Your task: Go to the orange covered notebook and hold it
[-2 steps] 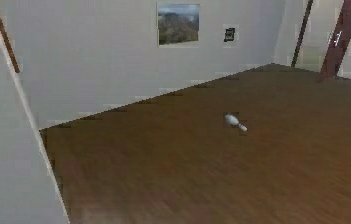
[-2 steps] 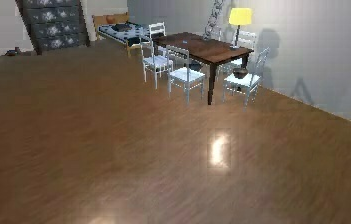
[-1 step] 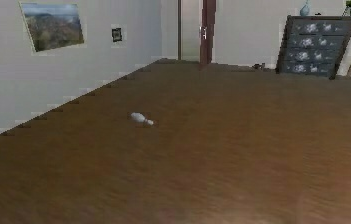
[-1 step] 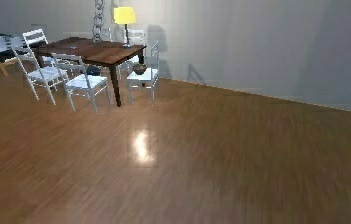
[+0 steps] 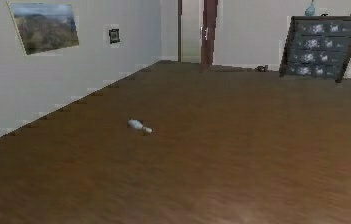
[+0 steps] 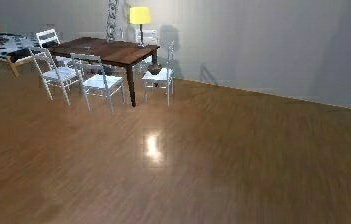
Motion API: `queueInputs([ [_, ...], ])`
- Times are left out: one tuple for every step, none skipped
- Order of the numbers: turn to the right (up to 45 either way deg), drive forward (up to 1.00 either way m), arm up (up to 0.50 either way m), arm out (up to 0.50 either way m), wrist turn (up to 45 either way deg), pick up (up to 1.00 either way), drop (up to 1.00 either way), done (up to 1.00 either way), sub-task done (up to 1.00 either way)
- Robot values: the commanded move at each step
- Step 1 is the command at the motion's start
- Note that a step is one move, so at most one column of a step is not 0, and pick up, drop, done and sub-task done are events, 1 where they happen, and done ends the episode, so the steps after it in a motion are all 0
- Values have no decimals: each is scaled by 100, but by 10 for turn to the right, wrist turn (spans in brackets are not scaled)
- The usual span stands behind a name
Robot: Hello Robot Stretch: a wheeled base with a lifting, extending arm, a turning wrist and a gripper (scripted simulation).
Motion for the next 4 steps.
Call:
queueInputs([
  [-210,0,0,0,0,0,0,0,0],
  [0,100,0,0,0,0,0,0,0],
  [-30,0,0,0,0,0,0,0,0],
  [0,100,0,0,0,0,0,0,0],
])
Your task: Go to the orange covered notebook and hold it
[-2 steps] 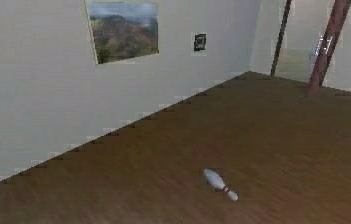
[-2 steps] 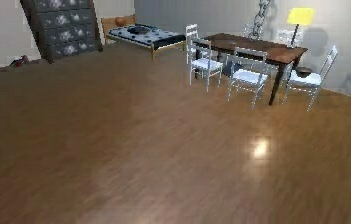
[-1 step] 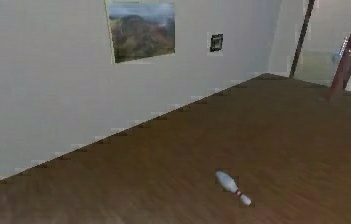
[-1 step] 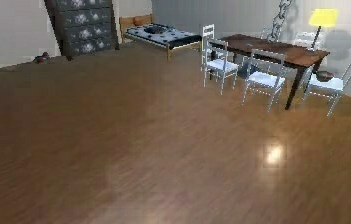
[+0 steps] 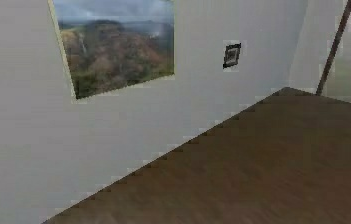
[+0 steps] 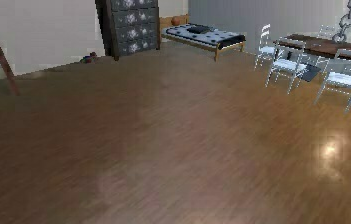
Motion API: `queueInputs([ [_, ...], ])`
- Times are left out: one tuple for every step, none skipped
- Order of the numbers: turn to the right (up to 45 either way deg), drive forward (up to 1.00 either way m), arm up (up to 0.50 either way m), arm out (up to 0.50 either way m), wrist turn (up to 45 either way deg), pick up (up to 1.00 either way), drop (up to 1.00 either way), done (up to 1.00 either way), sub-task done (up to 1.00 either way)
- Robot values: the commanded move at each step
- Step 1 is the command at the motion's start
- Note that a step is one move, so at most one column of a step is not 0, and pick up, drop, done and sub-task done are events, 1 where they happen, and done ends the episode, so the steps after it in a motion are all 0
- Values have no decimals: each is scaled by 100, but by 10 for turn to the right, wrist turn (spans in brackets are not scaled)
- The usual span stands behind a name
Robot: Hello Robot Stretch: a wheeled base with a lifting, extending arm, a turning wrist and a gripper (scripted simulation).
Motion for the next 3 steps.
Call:
queueInputs([
  [0,35,0,0,0,0,0,0,0],
  [360,0,0,0,0,0,0,0,0],
  [0,60,0,0,0,0,0,0,0],
])
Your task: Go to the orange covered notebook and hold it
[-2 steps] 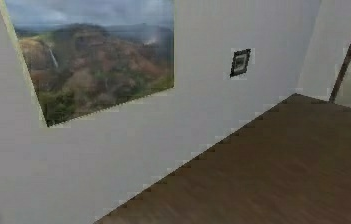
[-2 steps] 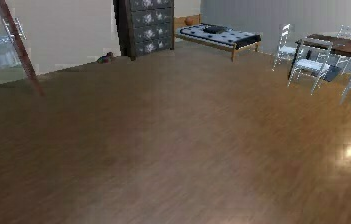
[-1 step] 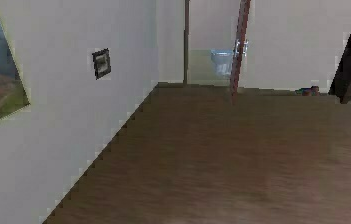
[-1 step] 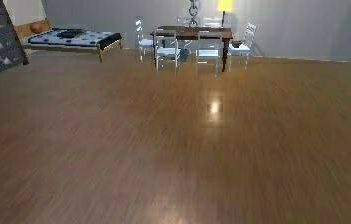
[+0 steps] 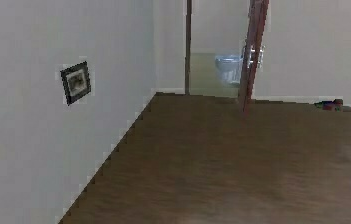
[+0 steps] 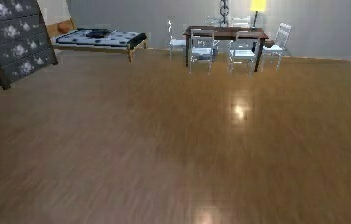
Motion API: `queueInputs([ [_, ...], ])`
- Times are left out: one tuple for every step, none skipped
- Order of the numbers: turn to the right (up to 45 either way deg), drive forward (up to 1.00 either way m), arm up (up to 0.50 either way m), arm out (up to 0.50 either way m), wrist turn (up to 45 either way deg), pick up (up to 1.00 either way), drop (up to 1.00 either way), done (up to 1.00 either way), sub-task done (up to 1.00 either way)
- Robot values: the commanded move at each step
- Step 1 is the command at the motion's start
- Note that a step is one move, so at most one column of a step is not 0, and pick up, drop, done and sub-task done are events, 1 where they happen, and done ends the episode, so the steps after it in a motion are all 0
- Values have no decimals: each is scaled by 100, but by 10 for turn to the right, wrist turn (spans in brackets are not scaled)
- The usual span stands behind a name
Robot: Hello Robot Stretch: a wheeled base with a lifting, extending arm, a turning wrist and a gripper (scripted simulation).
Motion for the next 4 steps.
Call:
queueInputs([
  [90,0,0,0,0,0,0,0,0],
  [0,100,0,0,0,0,0,0,0],
  [0,100,0,0,0,0,0,0,0],
  [0,100,0,0,0,0,0,0,0],
])
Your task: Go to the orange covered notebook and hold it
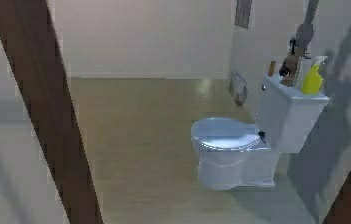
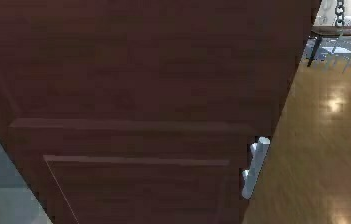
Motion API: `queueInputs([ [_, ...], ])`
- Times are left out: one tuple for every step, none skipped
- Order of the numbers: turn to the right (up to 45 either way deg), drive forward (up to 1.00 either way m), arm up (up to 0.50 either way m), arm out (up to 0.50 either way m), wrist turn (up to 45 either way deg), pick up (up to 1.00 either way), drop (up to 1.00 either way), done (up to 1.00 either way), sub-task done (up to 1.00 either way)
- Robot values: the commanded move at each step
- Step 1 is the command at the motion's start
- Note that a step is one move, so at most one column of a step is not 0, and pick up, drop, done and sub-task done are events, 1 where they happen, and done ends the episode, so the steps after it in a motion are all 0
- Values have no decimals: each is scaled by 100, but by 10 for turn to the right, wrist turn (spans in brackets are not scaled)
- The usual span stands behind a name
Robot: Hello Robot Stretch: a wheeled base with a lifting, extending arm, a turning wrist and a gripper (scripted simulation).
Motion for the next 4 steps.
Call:
queueInputs([
  [0,75,0,0,0,0,0,0,0],
  [-390,0,0,0,0,0,0,0,0],
  [0,100,0,0,0,0,0,0,0],
  [0,100,0,0,0,0,0,0,0],
])
